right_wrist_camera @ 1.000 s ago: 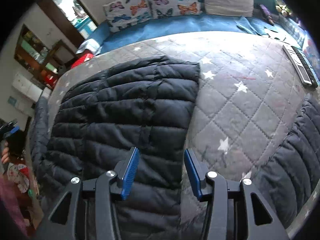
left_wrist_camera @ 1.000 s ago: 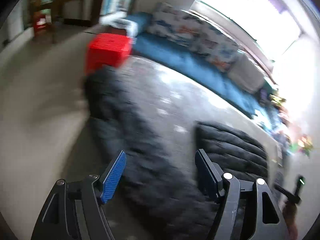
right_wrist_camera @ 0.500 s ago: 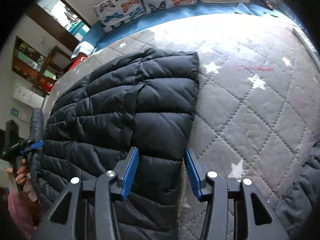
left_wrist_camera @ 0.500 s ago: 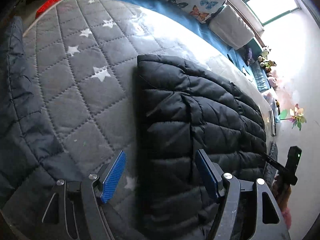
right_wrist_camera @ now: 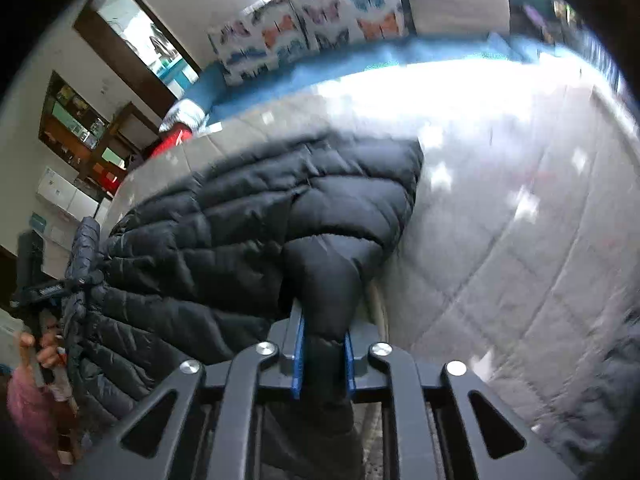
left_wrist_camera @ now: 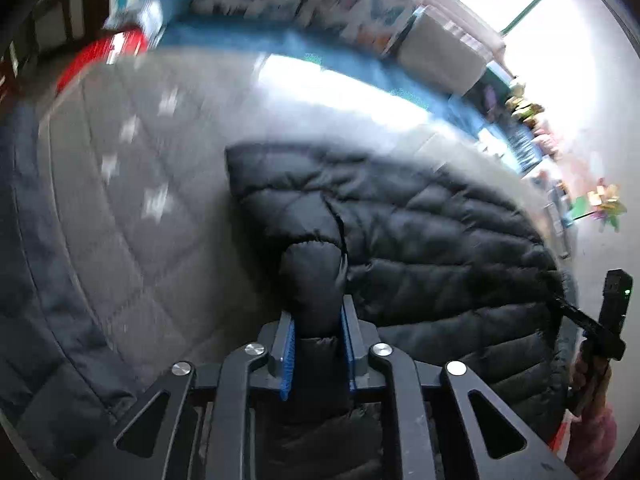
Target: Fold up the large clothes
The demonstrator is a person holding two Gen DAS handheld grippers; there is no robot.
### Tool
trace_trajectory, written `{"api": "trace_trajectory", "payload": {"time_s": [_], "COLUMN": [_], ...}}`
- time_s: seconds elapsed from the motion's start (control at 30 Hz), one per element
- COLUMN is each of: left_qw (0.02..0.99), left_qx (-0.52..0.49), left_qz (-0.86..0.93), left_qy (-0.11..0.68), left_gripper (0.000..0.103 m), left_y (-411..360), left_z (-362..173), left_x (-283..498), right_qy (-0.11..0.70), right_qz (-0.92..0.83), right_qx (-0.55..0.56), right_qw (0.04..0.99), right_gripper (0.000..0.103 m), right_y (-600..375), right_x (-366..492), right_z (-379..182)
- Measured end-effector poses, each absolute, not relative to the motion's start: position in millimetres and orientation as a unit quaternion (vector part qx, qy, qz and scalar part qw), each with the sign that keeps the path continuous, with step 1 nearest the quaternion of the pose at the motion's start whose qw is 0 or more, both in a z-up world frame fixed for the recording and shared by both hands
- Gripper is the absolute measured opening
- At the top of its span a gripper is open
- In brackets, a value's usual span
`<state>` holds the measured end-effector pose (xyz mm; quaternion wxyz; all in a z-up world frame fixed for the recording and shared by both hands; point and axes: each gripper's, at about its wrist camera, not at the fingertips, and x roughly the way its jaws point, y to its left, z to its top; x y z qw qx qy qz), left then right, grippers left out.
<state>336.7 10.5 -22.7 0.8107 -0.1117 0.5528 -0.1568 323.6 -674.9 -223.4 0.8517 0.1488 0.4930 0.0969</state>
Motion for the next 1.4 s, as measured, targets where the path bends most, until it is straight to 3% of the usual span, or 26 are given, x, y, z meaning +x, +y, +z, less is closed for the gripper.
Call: {"api": "trace_trajectory", "payload": {"time_s": [0.17, 0.33, 0.47, 0.63, 0.87, 1.1, 1.4], "left_qw": [0.844, 0.822, 0.812, 0.825, 0.803, 0.775, 0.784], "left_qx": [-0.096, -0.067, -0.087, -0.042, 0.006, 0.058, 0.03], "left_qz": [-0.167, -0.123, -0.129, -0.136, -0.191, -0.232, -0.238], "left_qy": [0.5, 0.551, 0.562, 0.547, 0.564, 0.585, 0.572], "left_gripper": [0.021, 0.029, 0.035, 0.035, 0.035, 0.035, 0.039], "left_y": [-10.0, -17.0, -11.5, -14.6, -25.3, -41.0, -24.1], "left_z": [6.7, -32.2, -25.6, 3.0, 17.8, -27.3, -43.4], "left_x": [345.5, 359.0, 349.7, 299.4, 201.1, 103.0, 66.1], "right_qy": [0.428, 0.504, 0.489, 0.491, 0.533, 0.596, 0.521], "right_qz": [0.063, 0.023, 0.006, 0.048, 0.124, 0.088, 0.223], "right_qx": [0.104, 0.138, 0.069, 0.034, -0.001, -0.107, -0.063], "right_qw": [0.895, 0.852, 0.87, 0.869, 0.837, 0.791, 0.822], "right_gripper": [0.016, 0.024, 0.028, 0.046, 0.046, 0.046, 0.046], "right_y": [-675.4, -696.7, -687.2, -662.4, -613.5, -591.0, -521.7], "right_x": [323.7, 340.0, 313.6, 276.6, 227.9, 192.9, 147.6], "right_z": [-186.4, -222.9, -195.7, -165.3, -176.9, -250.3, -187.6]}}
